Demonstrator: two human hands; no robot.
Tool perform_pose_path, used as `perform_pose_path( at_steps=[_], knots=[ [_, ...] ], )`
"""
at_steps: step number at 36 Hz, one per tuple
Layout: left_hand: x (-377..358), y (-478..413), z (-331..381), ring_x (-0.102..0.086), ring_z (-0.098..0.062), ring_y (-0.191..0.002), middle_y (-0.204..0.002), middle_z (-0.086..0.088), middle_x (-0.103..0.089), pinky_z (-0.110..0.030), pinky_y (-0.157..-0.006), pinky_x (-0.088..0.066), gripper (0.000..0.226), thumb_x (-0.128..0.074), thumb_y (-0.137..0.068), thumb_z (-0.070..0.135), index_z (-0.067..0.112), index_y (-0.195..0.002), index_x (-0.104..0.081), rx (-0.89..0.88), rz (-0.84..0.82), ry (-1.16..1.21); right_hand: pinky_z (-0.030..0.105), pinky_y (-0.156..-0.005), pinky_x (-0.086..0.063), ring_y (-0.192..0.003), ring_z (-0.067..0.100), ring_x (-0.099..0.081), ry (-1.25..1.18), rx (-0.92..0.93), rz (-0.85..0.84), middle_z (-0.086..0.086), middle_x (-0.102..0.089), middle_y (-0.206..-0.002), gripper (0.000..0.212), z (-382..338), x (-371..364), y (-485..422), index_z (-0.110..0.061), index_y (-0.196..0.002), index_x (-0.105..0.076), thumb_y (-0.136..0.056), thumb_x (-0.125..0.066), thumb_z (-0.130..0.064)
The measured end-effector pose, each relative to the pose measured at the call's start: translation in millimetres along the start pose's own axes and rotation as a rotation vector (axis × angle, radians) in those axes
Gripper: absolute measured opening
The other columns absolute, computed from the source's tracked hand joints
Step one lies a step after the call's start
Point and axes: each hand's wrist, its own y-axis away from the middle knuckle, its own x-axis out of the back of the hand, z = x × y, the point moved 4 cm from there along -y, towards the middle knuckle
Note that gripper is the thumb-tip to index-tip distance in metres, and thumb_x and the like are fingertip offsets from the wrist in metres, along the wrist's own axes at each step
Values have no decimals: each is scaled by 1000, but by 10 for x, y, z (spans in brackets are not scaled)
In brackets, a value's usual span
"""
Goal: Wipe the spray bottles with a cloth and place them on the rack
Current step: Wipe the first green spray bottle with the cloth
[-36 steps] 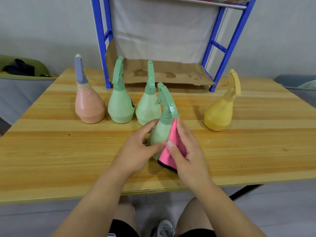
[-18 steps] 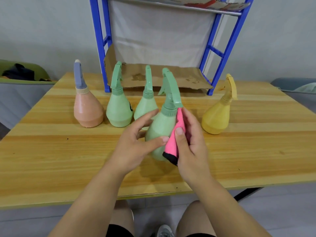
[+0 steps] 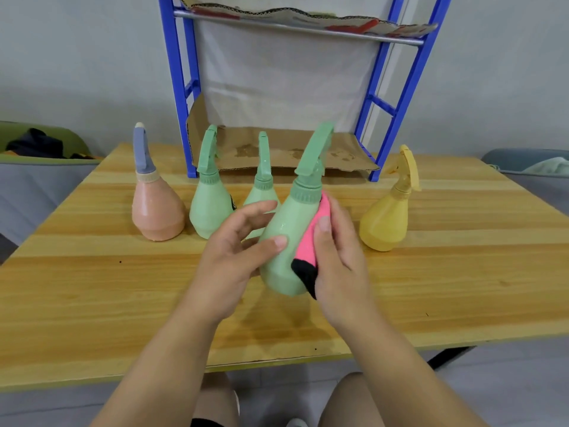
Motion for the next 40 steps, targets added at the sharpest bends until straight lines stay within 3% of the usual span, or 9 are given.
perform_pose_path(
  at_steps=[6, 12, 16, 21, 24, 27, 32, 37, 40],
  knots=[
    [-11, 6, 7, -53, -30, -123, -135, -6, -56, -58, -99, -43, 66, -86, -54, 50, 32, -115, -67, -52, -14, -64, 45, -112, -30, -137, 15, -33, 150, 100, 55, -15, -39, -144, 60, 0, -3, 81, -28, -145, -28, -94, -29, -59],
    [-50, 24, 17, -67, -20, -104, -114, -3, -71, -31, -75, -56, 61, -87, -54, 46, 30, -111, -71, -31, -75, 24, 35, -106, -36, -130, 10, -45, 18, 113, 2, -20, -50, -134, 48, -79, 69, 33, -32, -138, -38, -95, -33, -54],
    [-34, 25, 62, -69, -20, -95, -109, -3, -72, -31, -67, -57, 59, -88, -54, 44, 26, -107, -71, 8, -123, 100, 38, -103, -42, -126, 15, -51, -184, 72, -96, -8, -58, -131, 41, -165, 135, 23, -22, -135, -46, -99, -39, -39],
    [-80, -19, 59, -70, -17, -86, -106, -1, -71, -32, -63, -56, 49, -81, -56, 37, 18, -100, -69, 13, -28, 19, 17, -88, -47, -115, 5, -58, -259, -26, 9, -10, -64, -122, 36, -168, 188, -43, -17, -131, -51, -100, -38, -29],
    [-116, -40, 30, -61, -28, -112, -128, -9, -60, -47, -90, -52, 67, -87, -49, 51, 26, -108, -71, -18, -10, -76, 24, -96, -45, -120, 4, -52, -154, 0, 150, -12, -58, -128, 40, -76, 180, -13, -18, -133, -47, -98, -39, -35],
    [-136, -44, -2, -59, -21, -116, -127, -2, -62, -48, -99, -47, 82, -89, -43, 51, 29, -118, -66, -22, -16, -153, 31, -96, -45, -115, 4, -54, -106, -9, 212, -16, -58, -119, 37, -19, 187, 11, -23, -126, -50, -95, -39, -40],
    [-160, -48, -70, -62, -20, -110, -114, 9, -67, -36, -88, -53, 67, -86, -50, 29, 28, -113, -62, 5, 24, -98, 51, -101, -44, -118, 14, -55, -138, -14, 156, -7, -60, -124, 52, -28, 173, -5, -20, -132, -50, -91, -45, -53],
    [-177, -52, -101, -64, -18, -95, -101, 8, -70, -26, -71, -55, 44, -75, -65, 18, 17, -106, -62, -2, 19, -17, 55, -100, -40, -123, 26, -51, -64, 36, 35, 1, -54, -131, 65, -21, 143, 10, -28, -139, -41, -85, -50, -64],
    [-134, -50, -105, -67, -20, -94, -106, -1, -70, -29, -69, -57, 62, -88, -55, 38, 18, -108, -65, 24, -35, 30, 47, -99, -45, -123, 20, -53, -102, -4, 6, -3, -56, -131, 54, -48, 186, -22, -31, -137, -44, -88, -54, -53]
  ],
)
